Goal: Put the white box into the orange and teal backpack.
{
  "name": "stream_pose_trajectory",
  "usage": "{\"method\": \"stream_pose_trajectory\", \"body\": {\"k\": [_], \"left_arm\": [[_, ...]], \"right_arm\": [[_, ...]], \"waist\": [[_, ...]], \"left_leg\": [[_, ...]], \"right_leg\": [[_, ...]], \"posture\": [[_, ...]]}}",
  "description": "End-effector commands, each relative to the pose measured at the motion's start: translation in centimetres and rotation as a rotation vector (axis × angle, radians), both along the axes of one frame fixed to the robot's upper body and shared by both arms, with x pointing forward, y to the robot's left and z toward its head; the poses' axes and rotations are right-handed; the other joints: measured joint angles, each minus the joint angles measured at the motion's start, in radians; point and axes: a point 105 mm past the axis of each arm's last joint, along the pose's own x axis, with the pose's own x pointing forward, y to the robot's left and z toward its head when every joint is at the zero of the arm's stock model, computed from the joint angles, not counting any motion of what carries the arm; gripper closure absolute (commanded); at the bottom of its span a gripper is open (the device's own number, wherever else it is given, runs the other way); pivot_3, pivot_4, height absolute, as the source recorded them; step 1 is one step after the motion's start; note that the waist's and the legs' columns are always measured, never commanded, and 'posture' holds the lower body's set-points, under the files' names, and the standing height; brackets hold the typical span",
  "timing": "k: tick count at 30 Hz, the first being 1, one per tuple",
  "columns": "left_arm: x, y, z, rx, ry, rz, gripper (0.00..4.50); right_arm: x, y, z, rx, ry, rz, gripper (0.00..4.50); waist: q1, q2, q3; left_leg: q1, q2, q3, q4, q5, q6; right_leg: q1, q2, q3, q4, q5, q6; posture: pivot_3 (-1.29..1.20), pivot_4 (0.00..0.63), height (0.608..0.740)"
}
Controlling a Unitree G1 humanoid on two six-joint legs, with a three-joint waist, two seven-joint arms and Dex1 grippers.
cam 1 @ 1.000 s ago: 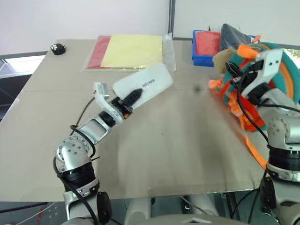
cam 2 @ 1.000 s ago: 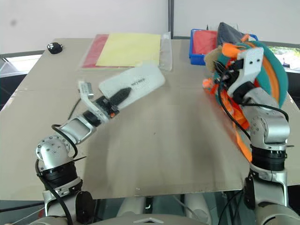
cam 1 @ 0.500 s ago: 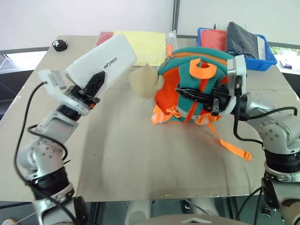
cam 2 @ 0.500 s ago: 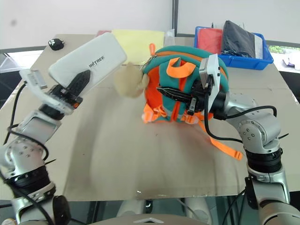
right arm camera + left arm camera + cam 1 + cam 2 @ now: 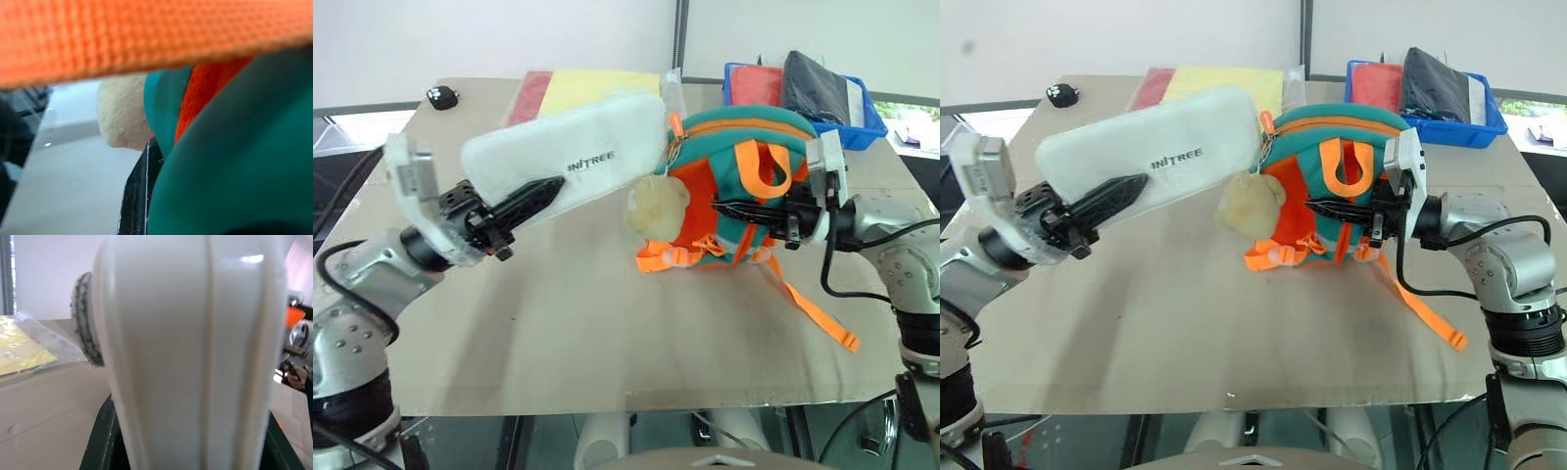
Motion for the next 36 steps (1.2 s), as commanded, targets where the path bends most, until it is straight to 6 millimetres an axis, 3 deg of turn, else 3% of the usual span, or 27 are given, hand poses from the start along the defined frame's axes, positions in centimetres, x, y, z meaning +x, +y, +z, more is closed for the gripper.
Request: {"method": "stream_pose_trajectory", "body": {"k": [1,8,15,18,26,27,29,32,33,36], "left_arm": [[-0.7,-0.9,0.1,0.139,-0.097,-0.072,3.42],[0.1,-1.4,-1.0,0.315,-0.197,-0.128,3.42],[0.9,-3.4,-2.2,0.45,-0.255,-0.195,3.42],[2.3,-5.1,-2.3,0.456,-0.243,-0.184,3.42],[6.5,-13.0,-4.1,0.485,-0.183,-0.181,3.42],[6.9,-13.4,-4.4,0.48,-0.151,-0.178,2.4],[6.8,-13.2,-4.7,0.47,-0.111,-0.196,1.74],[6.3,-11.0,-3.5,0.353,-0.078,-0.186,0.42],[5.5,-9.0,-3.2,0.288,-0.017,-0.202,0.09],[3.8,-4.8,-2.1,0.15,0.096,-0.2,0.04]], "right_arm": [[-1.1,-0.8,2.3,0.049,-0.06,0.033,4.44],[-1.8,-1.0,2.6,0.064,-0.041,0.068,4.44],[-2.3,0.0,3.6,0.1,-0.045,0.091,4.44],[-2.6,0.8,3.7,0.102,-0.048,0.109,4.44],[-3.2,2.6,2.6,0.106,-0.044,0.1,4.44],[-3.0,2.6,2.3,0.102,-0.039,0.078,4.5],[-1.9,2.4,1.6,0.073,-0.043,-0.011,4.5],[-0.4,1.7,0.3,0.02,-0.052,-0.118,4.5],[-0.2,1.4,0.1,0.013,-0.048,-0.135,4.5],[0.1,1.1,-0.3,0.007,-0.047,-0.153,4.5]], "waist": [[0.0,0.0,0.0],[0.004,0.001,0.0],[0.003,0.001,0.0],[0.005,0.001,0.0],[0.012,0.001,0.001],[0.012,0.001,0.001],[0.006,0.001,0.001],[-0.008,0.001,0.0],[-0.014,0.001,0.0],[-0.032,0.001,0.001]], "left_leg": [[0.0,0.0,0.0,-0.001,0.0,0.0],[0.0,0.0,0.0,-0.001,0.0,0.0],[-0.001,0.0,0.0,0.0,0.0,0.0],[-0.001,0.0,-0.001,0.0,0.0,0.0],[-0.006,0.0,-0.003,0.006,0.0,0.0],[-0.006,0.0,-0.003,0.006,0.0,0.0],[-0.005,0.0,-0.004,0.005,0.0,0.0],[-0.005,0.0,-0.004,0.005,0.0,0.0],[-0.004,0.0,-0.004,0.005,0.0,0.0],[-0.003,0.002,-0.003,0.004,0.0,0.0]], "right_leg": [[0.0,0.0,0.0,0.0,0.0,0.0],[0.0,0.0,0.0,0.0,0.0,0.0],[0.0,0.0,0.0,0.0,0.0,0.0],[-0.001,0.0,-0.001,0.0,0.0,0.0],[-0.001,0.001,-0.002,0.001,0.0,0.001],[-0.001,0.001,-0.002,0.001,0.0,0.001],[-0.001,0.001,-0.002,0.001,0.0,0.001],[-0.001,0.001,-0.002,0.001,0.0,0.001],[-0.001,0.002,-0.002,0.002,0.0,0.001],[-0.002,0.003,-0.001,0.002,0.0,0.001]], "posture": [[0.0,0.15,0.74],[0.0,0.15,0.74],[0.0,0.15,0.74],[0.0,0.15,0.74],[0.0,0.15,0.74],[0.0,0.15,0.74],[0.0,0.15,0.74],[0.0,0.15,0.74],[0.0,0.15,0.74],[0.0,0.15,0.74]]}}
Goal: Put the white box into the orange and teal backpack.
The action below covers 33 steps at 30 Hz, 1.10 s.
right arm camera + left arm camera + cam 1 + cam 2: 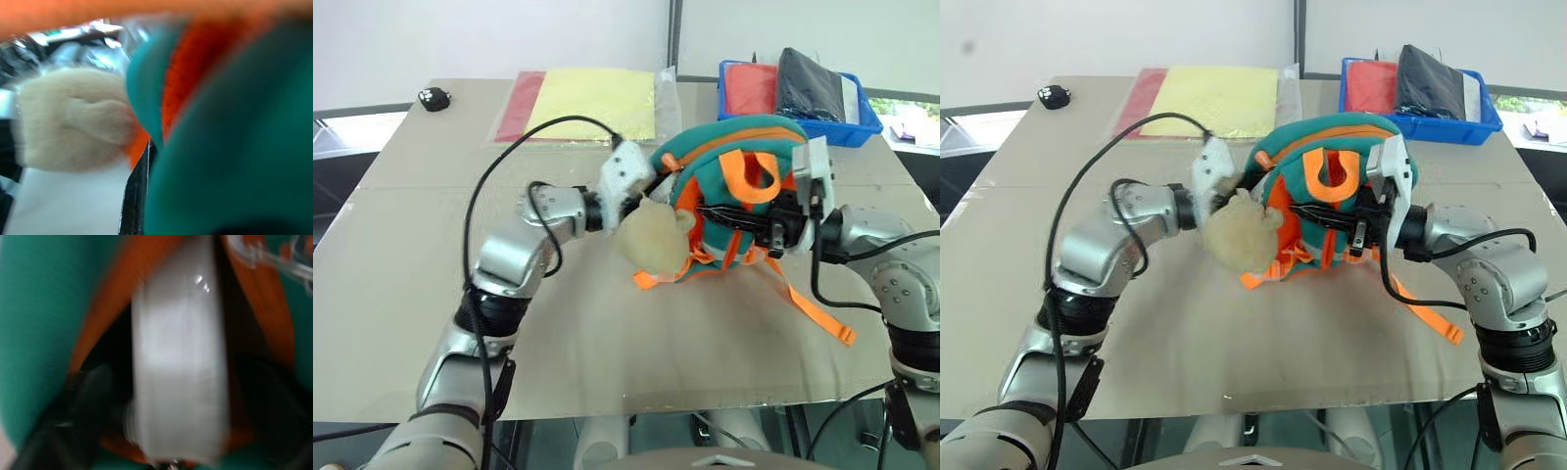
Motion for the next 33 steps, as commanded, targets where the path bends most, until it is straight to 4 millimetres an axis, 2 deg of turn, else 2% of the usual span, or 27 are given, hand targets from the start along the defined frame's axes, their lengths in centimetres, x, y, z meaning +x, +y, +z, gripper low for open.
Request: {"method": "stream_pose_trajectory", "body": {"k": [1,3,6,10,13,17,20,22,23,25,27,28,31,33], "left_arm": [[-2.1,4.0,2.9,-0.179,0.098,0.004,0.04],[-3.3,5.4,3.5,-0.264,0.207,-0.005,0.04],[-4.6,5.3,3.5,-0.298,0.275,-0.034,0.04],[-6.5,2.9,3.5,-0.436,0.415,-0.134,0.04],[-5.9,1.4,2.0,-0.445,0.475,-0.067,0.04],[-5.9,-0.7,1.0,-0.444,0.551,-0.082,0.04],[-5.4,-2.1,0.7,-0.451,0.578,-0.099,0.87],[-5.2,-2.5,0.9,-0.452,0.571,-0.104,1.83],[-5.0,-2.4,1.1,-0.459,0.567,-0.096,2.37],[-4.8,-1.9,1.5,-0.461,0.549,-0.094,3.18],[-4.6,-0.5,2.7,-0.487,0.499,-0.084,3.89],[-4.5,0.4,3.5,-0.513,0.469,-0.082,4.14],[-4.4,2.4,5.4,-0.587,0.422,-0.075,4.24],[-3.5,6.1,6.9,-0.682,0.395,0.021,4.24]], "right_arm": [[0.3,-0.6,0.5,0.0,-0.053,-0.04,4.5],[0.4,-0.6,0.3,0.0,-0.052,-0.045,4.5],[0.4,-0.6,0.4,0.012,-0.052,-0.045,4.5],[0.6,-0.3,0.9,0.022,-0.063,-0.042,4.5],[0.4,-0.1,1.1,0.019,-0.067,-0.034,4.5],[0.3,0.0,1.2,0.012,-0.073,-0.031,4.5],[0.4,0.0,1.4,0.015,-0.079,-0.044,4.5],[0.4,0.0,1.5,0.023,-0.08,-0.06,4.5],[0.5,0.0,1.6,0.026,-0.079,-0.068,4.5],[0.8,-0.3,1.6,0.035,-0.08,-0.11,4.5],[2.1,-1.1,2.2,0.082,-0.085,-0.22,4.5],[2.9,-1.7,2.4,0.108,-0.081,-0.284,4.5],[4.1,-3.0,2.7,0.155,-0.074,-0.39,4.5],[6.2,-6.0,3.8,0.274,-0.053,-0.58,4.5]], "waist": [[0.0,0.0,0.0],[0.006,0.0,0.0],[0.019,0.0,0.0],[0.03,-0.001,0.0],[0.028,-0.001,0.0],[0.028,-0.001,0.0],[0.029,-0.001,0.0],[0.029,-0.001,0.0],[0.029,-0.001,0.0],[0.027,-0.001,0.0],[0.024,-0.001,0.0],[0.024,-0.001,0.0],[0.027,-0.001,0.0],[0.028,-0.001,0.0]], "left_leg": [[0.0,0.0,0.0,0.0,0.0,0.0],[-0.001,0.0,-0.001,0.001,0.0,0.0],[-0.001,-0.002,-0.002,0.002,0.0,0.0],[0.0,-0.003,-0.003,0.004,0.0,0.0],[0.001,-0.003,-0.003,0.003,0.0,0.0],[0.001,-0.002,-0.003,0.003,0.0,0.0],[0.001,-0.003,-0.003,0.003,0.0,0.0],[0.001,-0.003,-0.002,0.003,0.0,0.0],[0.001,-0.003,-0.002,0.003,0.0,0.0],[0.001,-0.003,-0.002,0.003,0.0,0.0],[0.001,-0.003,-0.002,0.002,0.0,0.0],[0.001,-0.003,-0.002,0.002,0.0,0.0],[0.001,-0.003,-0.002,0.002,0.0,0.0],[0.001,-0.003,-0.001,0.002,0.0,0.0]], "right_leg": [[0.0,0.0,0.0,0.0,0.0,0.0],[0.0,0.0,-0.002,0.0,0.0,0.0],[0.002,-0.003,-0.003,0.0,0.0,0.0],[0.003,-0.003,-0.003,0.0,0.0,0.001],[0.003,-0.003,-0.002,0.002,0.0,0.0],[0.003,-0.002,-0.002,0.003,0.0,0.0],[0.003,-0.002,-0.002,0.003,0.0,0.0],[0.003,-0.002,-0.002,0.002,0.0,0.0],[0.003,-0.002,-0.002,0.002,0.0,0.0],[0.003,-0.002,-0.002,0.003,0.0,0.0],[0.002,-0.002,-0.001,0.003,0.0,0.0],[0.002,-0.001,-0.001,0.003,0.0,0.0],[0.002,-0.001,-0.001,0.003,0.0,0.0],[0.002,-0.002,-0.001,0.002,0.0,0.0]], "posture": [[0.0,0.15,0.74],[0.0,0.15,0.74],[0.0,0.15,0.74],[0.0,0.15,0.74],[0.0,0.15,0.74],[0.0,0.15,0.74],[0.0,0.15,0.74],[0.0,0.15,0.74],[0.0,0.15,0.74],[0.0,0.15,0.74],[0.0,0.15,0.74],[0.0,0.15,0.74],[0.0,0.15,0.74],[0.0,0.15,0.74]]}}
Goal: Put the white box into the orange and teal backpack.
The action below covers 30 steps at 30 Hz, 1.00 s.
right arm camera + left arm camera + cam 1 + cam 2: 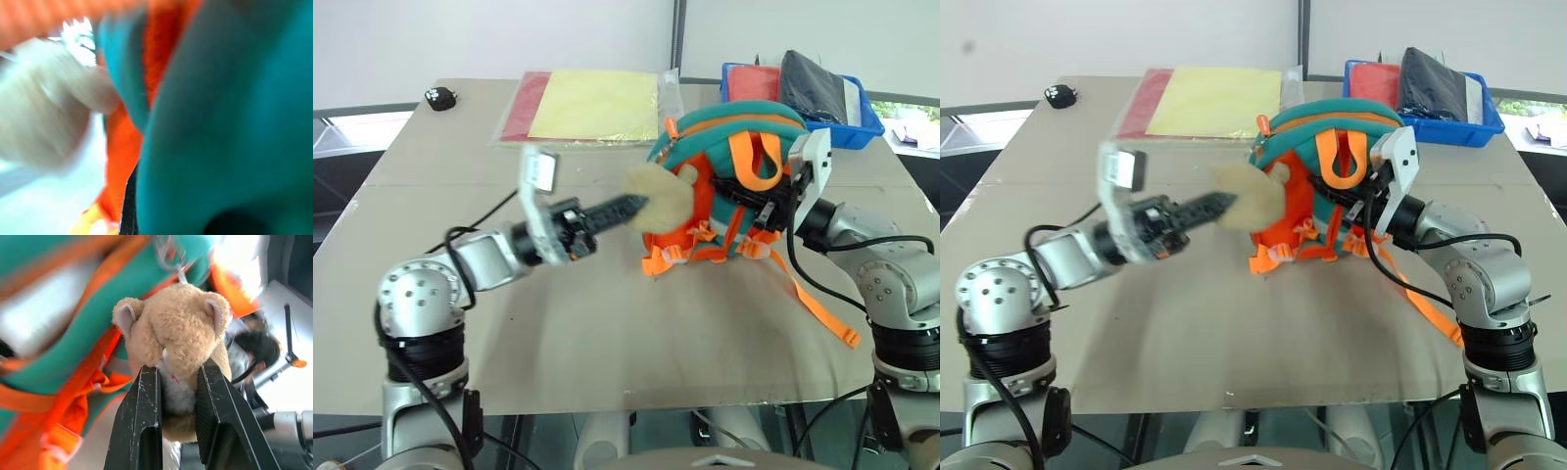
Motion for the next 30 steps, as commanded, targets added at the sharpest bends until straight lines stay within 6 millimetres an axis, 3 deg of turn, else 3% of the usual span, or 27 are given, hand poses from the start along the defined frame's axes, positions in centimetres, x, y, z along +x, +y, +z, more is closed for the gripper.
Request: {"method": "stream_pose_trajectory", "body": {"k": [1,2,4,7,8,10,12,14,18,22,24,27,28,29,30], "left_arm": [[0.7,5.9,3.4,-0.132,-0.047,0.165,4.24],[0.9,6.8,3.1,-0.125,-0.033,0.201,4.24],[1.4,8.0,0.0,-0.043,0.058,0.288,4.26],[1.6,8.2,-7.2,0.21,0.237,0.374,4.28],[1.4,8.2,-8.8,0.255,0.274,0.382,4.28],[2.1,8.5,-14.5,0.376,0.399,0.481,4.28],[2.7,7.8,-17.5,0.435,0.426,0.533,4.29],[3.4,6.2,-16.5,0.395,0.343,0.512,4.3],[5.2,4.1,-10.2,0.17,0.068,0.527,4.3],[5.1,3.6,-7.8,0.256,-0.17,0.525,4.3],[4.8,3.5,-6.8,0.261,-0.248,0.515,4.3],[4.0,3.8,-6.0,0.266,-0.324,0.506,4.3],[3.7,4.1,-6.1,0.286,-0.341,0.507,3.3],[3.5,4.3,-6.2,0.302,-0.35,0.508,3.08],[3.0,4.7,-6.4,0.325,-0.36,0.502,2.89]], "right_arm": [[3.5,-6.1,3.6,0.226,-0.047,-0.358,4.5],[4.0,-6.9,3.8,0.273,-0.036,-0.404,4.5],[4.5,-8.3,4.6,0.37,-0.028,-0.477,4.5],[4.8,-8.9,5.6,0.475,-0.016,-0.498,4.5],[4.8,-9.0,5.9,0.491,-0.015,-0.498,4.5],[5.1,-9.1,6.4,0.52,-0.016,-0.511,4.5],[5.3,-9.1,6.7,0.536,-0.011,-0.525,4.5],[5.2,-8.9,6.9,0.524,-0.015,-0.52,4.5],[4.1,-7.0,6.6,0.351,-0.083,-0.46,4.5],[2.3,-4.5,4.0,0.113,-0.09,-0.308,4.5],[1.3,-4.3,2.2,-0.052,-0.135,-0.269,4.5],[0.0,-5.2,0.8,-0.148,-0.137,-0.229,3.66],[-0.5,-5.7,0.6,-0.148,-0.127,-0.215,3.21],[-0.8,-6.0,0.5,-0.144,-0.122,-0.208,2.76],[-1.6,-6.5,0.1,-0.159,-0.108,-0.179,2.6]], "waist": [[-0.003,0.0,0.0],[-0.005,0.0,0.0],[-0.005,0.0,0.0],[-0.002,0.001,0.0],[0.0,0.001,0.0],[0.007,0.002,0.0],[0.011,0.002,-0.001],[0.011,0.0,-0.003],[0.017,0.001,-0.002],[0.007,0.001,-0.002],[0.003,0.002,-0.002],[0.002,0.002,-0.002],[0.001,0.002,-0.002],[0.0,0.002,-0.002],[-0.001,0.002,-0.002]], "left_leg": [[0.0,0.0,0.0,0.0,0.0,0.0],[0.0,0.0,0.001,0.0,0.0,0.0],[0.001,0.0,0.002,0.0,0.0,0.0],[0.001,0.0,0.003,-0.003,0.0,0.0],[0.001,0.0,0.003,-0.004,0.0,0.0],[0.0,0.0,0.003,-0.005,0.0,0.0],[0.0,-0.001,0.003,-0.004,0.0,0.0],[0.0,-0.001,0.003,-0.003,0.0,0.0],[0.0,-0.001,0.003,-0.001,0.0,0.0],[0.0,0.0,0.003,-0.002,0.0,0.0],[-0.001,0.0,0.004,-0.003,0.0,0.0],[-0.003,0.0,0.003,-0.004,0.0,0.0],[-0.003,0.0,0.003,-0.004,0.0,0.0],[-0.003,0.0,0.004,-0.004,0.0,0.0],[-0.003,0.0,0.004,-0.004,-0.001,0.001]], "right_leg": [[0.0,0.0,0.0,0.0,0.0,0.0],[0.0,0.0,0.001,0.0,0.0,0.0],[0.0,0.0,0.002,0.0,0.0,0.0],[-0.001,0.0,0.002,-0.001,0.0,0.0],[-0.001,-0.001,0.002,-0.001,0.0,0.0],[-0.002,-0.001,0.001,-0.002,0.0,0.0],[-0.001,-0.002,0.001,-0.003,0.0,0.0],[-0.001,-0.002,0.002,-0.002,0.0,0.0],[0.0,-0.002,0.002,-0.002,0.0,0.0],[-0.001,-0.001,0.002,-0.002,0.0,0.0],[-0.001,-0.001,0.002,-0.003,0.0,0.0],[-0.002,-0.001,0.002,-0.005,0.0,0.0],[-0.002,-0.001,0.002,-0.006,0.0,0.001],[-0.002,-0.001,0.002,-0.006,0.0,0.001],[-0.002,-0.002,0.002,-0.006,0.0,0.001]], "posture": [[0.0,0.15,0.74],[0.0,0.15,0.74],[0.0,0.15,0.74],[0.0,0.15,0.74],[0.0,0.15,0.74],[0.0,0.15,0.74],[0.0,0.15,0.74],[0.0,0.15,0.74],[0.0,0.15,0.74],[0.0,0.15,0.74],[0.0,0.15,0.74],[0.0,0.15,0.74],[0.0,0.15,0.74],[0.0,0.15,0.74],[0.0,0.15,0.74]]}}
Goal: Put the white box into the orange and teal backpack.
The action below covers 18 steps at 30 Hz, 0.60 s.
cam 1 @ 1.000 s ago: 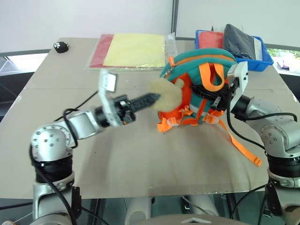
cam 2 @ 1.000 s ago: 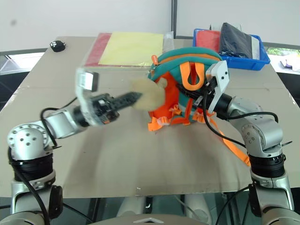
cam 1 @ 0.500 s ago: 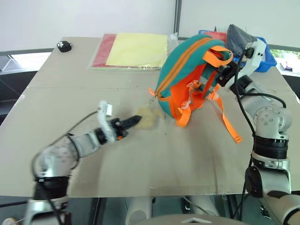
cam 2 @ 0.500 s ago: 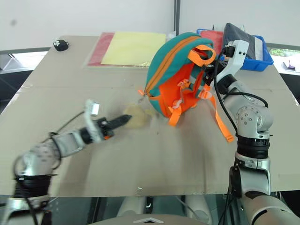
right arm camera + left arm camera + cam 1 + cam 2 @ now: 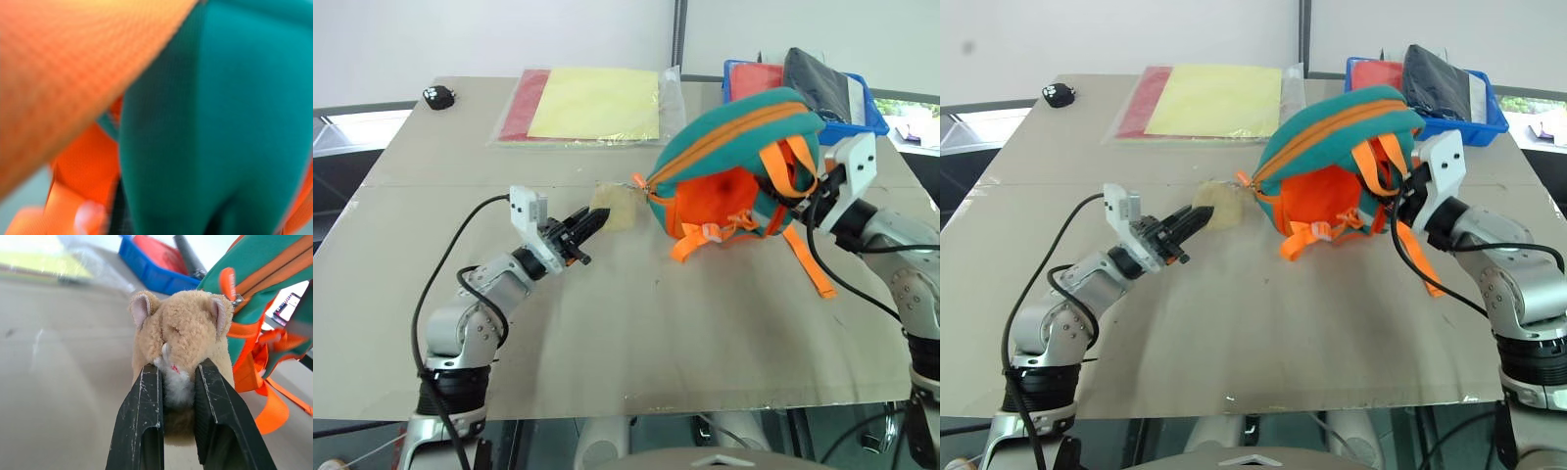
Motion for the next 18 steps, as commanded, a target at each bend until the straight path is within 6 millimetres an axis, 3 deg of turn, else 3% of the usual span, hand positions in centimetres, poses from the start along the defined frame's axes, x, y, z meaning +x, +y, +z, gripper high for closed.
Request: {"method": "stream_pose_trajectory", "body": {"k": [1,2,3,4,6,7,11,18], "left_arm": [[-1.6,1.3,1.4,0.08,-0.108,-0.001,2.24],[-2.1,1.7,1.1,0.099,-0.1,0.0,2.0],[-2.9,2.2,0.6,0.127,-0.086,-0.006,1.17],[-3.6,2.6,0.2,0.155,-0.075,-0.01,1.08],[-4.7,3.2,-0.2,0.184,-0.056,-0.021,0.39],[-5.2,3.4,-0.4,0.205,-0.055,-0.032,0.05],[-7.4,4.6,-1.8,0.284,-0.001,-0.034,0.05],[-10.2,7.2,-2.6,0.354,0.079,0.037,0.05]], "right_arm": [[-2.7,-1.3,1.5,-0.025,-0.059,0.084,1.98],[-3.0,-2.0,1.3,-0.033,-0.048,0.077,1.75],[-3.5,-3.2,1.1,-0.054,-0.034,0.062,0.91],[-3.8,-4.1,1.0,-0.075,-0.023,0.05,0.8],[-4.7,-5.1,0.6,-0.09,0.012,0.058,0.07],[-5.3,-5.2,0.4,-0.093,0.029,0.086,0.0],[-8.4,-5.6,-2.1,-0.127,0.143,0.188,0.0],[-9.9,-9.4,-6.4,-0.254,0.242,0.059,0.0]], "waist": [[-0.001,0.0,0.0],[-0.001,0.0,0.0],[-0.001,0.0,0.0],[-0.001,0.0,0.0],[0.0,-0.001,0.0],[0.001,-0.001,0.0],[0.005,-0.002,-0.001],[0.002,-0.002,-0.001]], "left_leg": [[0.0,0.0,0.0,0.0,0.0,0.0],[0.0,0.0,0.0,0.0,0.0,0.0],[0.002,0.0,0.0,0.0,0.0,0.0],[0.002,0.001,0.0,0.0,0.0,0.0],[0.003,0.001,0.0,0.001,0.0,0.0],[0.005,0.001,0.001,0.001,0.0,0.0],[0.006,0.001,0.001,0.001,0.0,0.0],[0.012,0.002,0.005,0.0,0.0,0.0]], "right_leg": [[0.0,0.0,0.0,0.0,0.0,0.0],[0.0,0.0,0.0,0.001,0.0,0.0],[0.001,0.0,0.0,0.001,0.0,0.0],[0.001,0.0,0.0,0.001,0.0,0.0],[0.002,0.001,0.0,0.001,-0.001,-0.002],[0.003,0.0,0.001,0.001,-0.002,-0.004],[0.004,0.0,0.001,0.001,-0.003,-0.005],[0.007,0.0,0.002,0.001,-0.003,-0.004]], "posture": [[0.0,0.15,0.74],[0.0,0.15,0.74],[0.0,0.15,0.74],[0.0,0.15,0.74],[0.0,0.15,0.74],[0.0,0.15,0.74],[0.0,0.15,0.74],[0.0,0.15,0.74]]}}
